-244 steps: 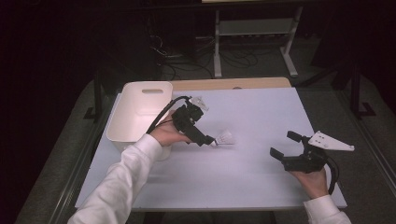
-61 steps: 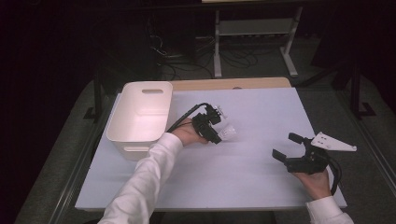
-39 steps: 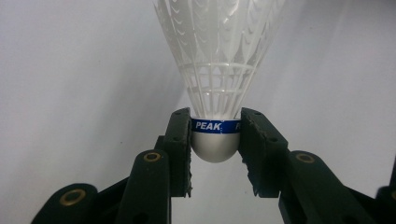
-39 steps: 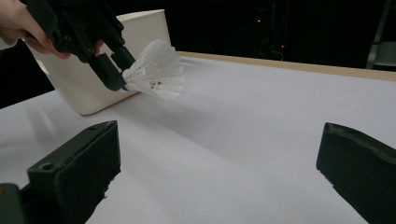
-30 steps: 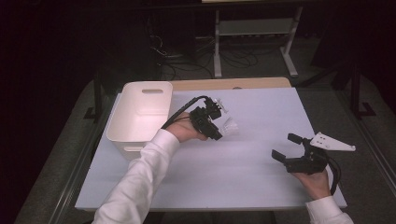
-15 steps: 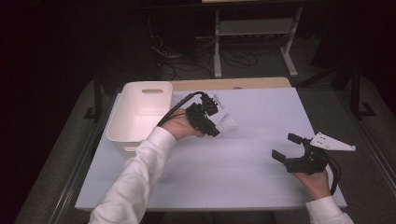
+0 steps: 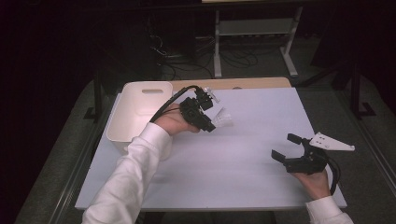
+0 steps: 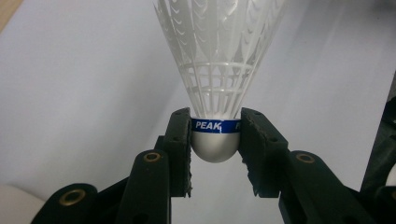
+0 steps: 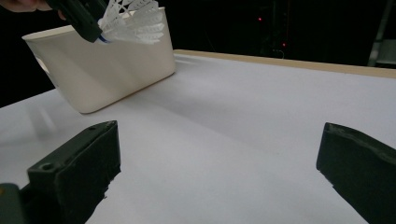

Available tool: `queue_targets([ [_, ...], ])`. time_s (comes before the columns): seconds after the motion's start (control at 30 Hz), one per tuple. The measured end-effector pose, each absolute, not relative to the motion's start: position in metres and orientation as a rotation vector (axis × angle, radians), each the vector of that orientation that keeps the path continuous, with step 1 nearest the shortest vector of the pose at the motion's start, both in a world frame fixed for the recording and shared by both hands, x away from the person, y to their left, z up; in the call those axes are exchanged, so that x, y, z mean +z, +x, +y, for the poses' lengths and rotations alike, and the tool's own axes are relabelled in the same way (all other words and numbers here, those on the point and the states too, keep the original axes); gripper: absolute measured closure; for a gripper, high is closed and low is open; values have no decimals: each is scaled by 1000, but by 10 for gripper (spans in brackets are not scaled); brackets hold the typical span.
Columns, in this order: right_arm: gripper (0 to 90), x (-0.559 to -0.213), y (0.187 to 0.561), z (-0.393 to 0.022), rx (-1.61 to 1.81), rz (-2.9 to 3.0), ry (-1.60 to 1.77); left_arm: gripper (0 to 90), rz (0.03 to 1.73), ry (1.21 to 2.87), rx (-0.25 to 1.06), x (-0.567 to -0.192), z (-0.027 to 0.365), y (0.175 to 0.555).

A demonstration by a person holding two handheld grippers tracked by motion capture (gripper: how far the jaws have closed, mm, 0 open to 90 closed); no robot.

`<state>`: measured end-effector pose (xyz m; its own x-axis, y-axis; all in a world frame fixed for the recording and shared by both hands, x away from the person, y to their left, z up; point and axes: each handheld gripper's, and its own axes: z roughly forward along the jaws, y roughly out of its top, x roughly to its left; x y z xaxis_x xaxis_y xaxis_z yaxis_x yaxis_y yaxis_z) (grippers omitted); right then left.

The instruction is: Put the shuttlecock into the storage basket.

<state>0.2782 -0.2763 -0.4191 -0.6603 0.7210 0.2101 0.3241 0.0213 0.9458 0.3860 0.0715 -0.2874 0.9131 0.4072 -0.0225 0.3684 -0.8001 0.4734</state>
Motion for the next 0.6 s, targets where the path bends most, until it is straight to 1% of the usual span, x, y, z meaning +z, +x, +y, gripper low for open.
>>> queue_targets([
  [0.2,0,-419,279,-276,1677,1980,1066,643,566,2582,134,-279,78,387],
  [0.43,0,-420,279,-276,1675,1981,1069,643,612,2548,143,-271,89,388],
  [0.6,0,-420,279,-276,1675,1983,1074,643,617,2555,156,-267,95,389],
])
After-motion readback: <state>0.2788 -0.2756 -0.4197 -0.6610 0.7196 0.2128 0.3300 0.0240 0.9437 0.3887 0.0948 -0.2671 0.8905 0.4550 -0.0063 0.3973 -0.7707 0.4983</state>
